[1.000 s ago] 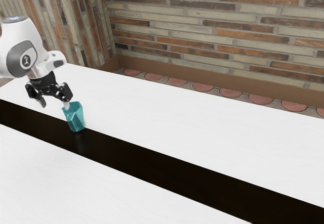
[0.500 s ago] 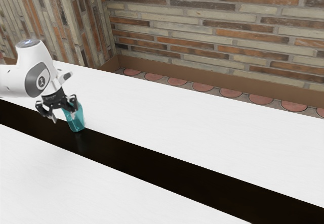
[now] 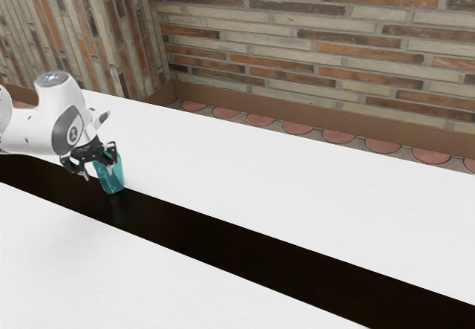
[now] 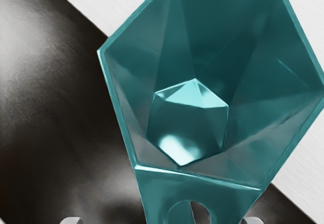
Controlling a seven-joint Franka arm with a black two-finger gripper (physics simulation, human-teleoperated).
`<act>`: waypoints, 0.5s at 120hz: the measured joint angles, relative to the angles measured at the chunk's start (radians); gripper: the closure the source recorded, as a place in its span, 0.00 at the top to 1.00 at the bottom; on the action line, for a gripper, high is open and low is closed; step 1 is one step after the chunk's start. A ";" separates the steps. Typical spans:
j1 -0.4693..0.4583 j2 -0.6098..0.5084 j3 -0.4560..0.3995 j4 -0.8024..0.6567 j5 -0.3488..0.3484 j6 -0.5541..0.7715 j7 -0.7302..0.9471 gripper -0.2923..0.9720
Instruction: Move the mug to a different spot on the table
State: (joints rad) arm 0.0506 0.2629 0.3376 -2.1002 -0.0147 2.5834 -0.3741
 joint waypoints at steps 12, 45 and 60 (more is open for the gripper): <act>-0.003 0.017 0.000 0.001 -0.003 0.016 -0.003 0.52; -0.007 0.055 -0.005 -0.003 -0.007 0.057 -0.008 0.51; -0.003 0.074 -0.005 -0.003 -0.008 0.069 -0.010 0.50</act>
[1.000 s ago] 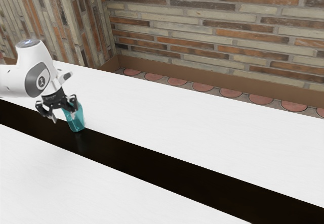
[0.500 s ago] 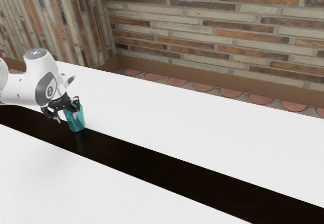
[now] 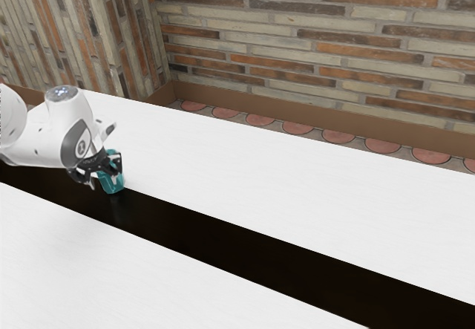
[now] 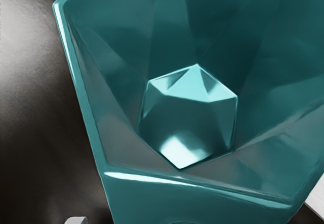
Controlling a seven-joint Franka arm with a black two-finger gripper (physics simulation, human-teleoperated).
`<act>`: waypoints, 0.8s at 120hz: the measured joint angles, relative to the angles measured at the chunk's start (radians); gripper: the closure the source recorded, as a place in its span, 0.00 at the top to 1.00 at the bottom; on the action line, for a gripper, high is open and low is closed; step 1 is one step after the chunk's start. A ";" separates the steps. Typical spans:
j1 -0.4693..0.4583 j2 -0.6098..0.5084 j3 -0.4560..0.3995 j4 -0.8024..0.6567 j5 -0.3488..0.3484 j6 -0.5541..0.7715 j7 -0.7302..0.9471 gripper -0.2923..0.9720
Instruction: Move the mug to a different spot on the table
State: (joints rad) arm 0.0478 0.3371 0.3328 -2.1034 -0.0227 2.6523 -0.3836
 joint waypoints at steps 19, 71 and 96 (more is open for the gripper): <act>0.002 0.021 0.000 0.001 0.000 0.008 -0.002 0.49; -0.008 0.022 0.001 -0.003 0.007 0.079 -0.021 0.23; -0.020 -0.037 -0.011 -0.037 0.010 0.119 -0.042 0.21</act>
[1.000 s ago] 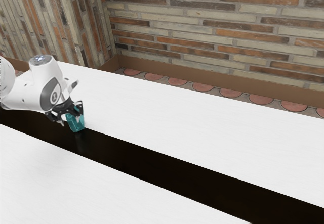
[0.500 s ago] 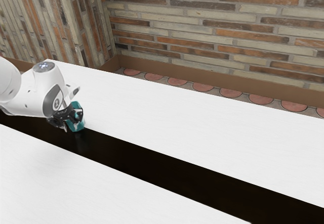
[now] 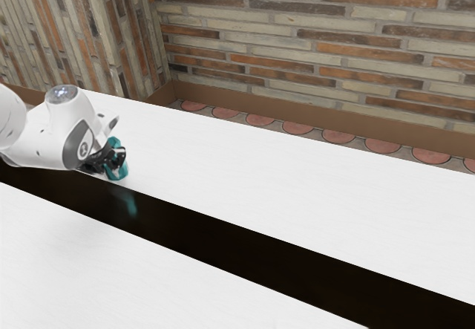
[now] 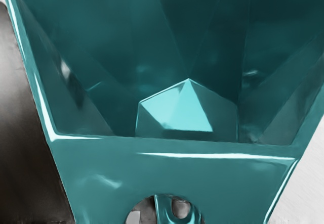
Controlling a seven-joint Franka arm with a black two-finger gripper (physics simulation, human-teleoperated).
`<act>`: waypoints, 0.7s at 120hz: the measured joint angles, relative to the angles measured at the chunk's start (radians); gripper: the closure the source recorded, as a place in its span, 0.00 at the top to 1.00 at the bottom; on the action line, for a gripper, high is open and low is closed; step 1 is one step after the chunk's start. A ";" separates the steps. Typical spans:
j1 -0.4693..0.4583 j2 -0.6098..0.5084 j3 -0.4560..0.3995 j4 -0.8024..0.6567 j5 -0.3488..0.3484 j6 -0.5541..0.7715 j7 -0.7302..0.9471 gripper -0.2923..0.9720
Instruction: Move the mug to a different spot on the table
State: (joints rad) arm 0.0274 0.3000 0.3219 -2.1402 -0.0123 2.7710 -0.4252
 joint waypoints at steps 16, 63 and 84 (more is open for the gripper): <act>-0.016 -0.042 -0.035 -0.042 0.003 0.019 -0.009 0.20; -0.126 -0.122 -0.123 -0.173 0.017 0.082 -0.020 0.20; -0.149 -0.120 -0.150 -0.204 0.082 0.150 -0.018 0.20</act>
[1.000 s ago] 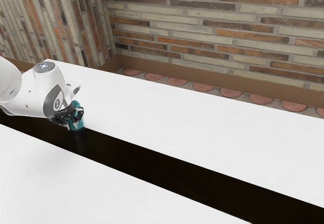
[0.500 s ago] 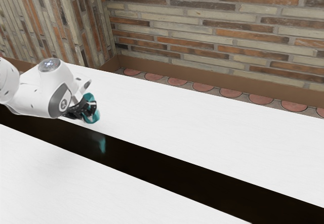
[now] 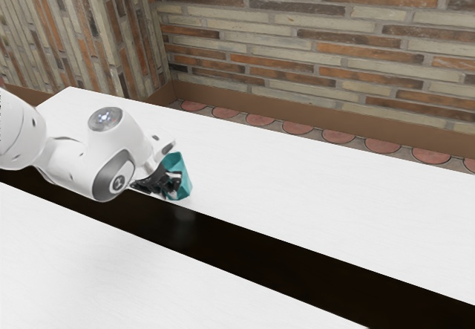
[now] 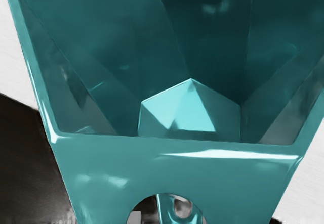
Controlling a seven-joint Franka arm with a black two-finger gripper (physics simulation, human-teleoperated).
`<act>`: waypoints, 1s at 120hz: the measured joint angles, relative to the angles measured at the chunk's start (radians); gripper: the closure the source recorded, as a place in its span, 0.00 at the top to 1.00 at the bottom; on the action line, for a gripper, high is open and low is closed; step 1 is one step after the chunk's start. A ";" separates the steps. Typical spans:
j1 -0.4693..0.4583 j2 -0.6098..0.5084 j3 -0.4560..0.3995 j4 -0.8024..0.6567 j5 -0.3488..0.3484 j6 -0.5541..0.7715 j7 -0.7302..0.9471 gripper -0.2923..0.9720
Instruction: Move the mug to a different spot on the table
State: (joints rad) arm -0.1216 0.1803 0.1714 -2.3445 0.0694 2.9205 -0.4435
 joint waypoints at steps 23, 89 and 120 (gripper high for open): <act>-0.009 -0.019 -0.047 -0.046 0.049 0.034 0.005 0.20; -0.006 0.015 -0.058 -0.054 0.084 0.055 0.014 0.40; -0.006 0.009 -0.059 -0.082 0.084 0.051 0.014 0.61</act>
State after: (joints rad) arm -0.1274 0.1895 0.1121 -2.4267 0.1535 2.9716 -0.4292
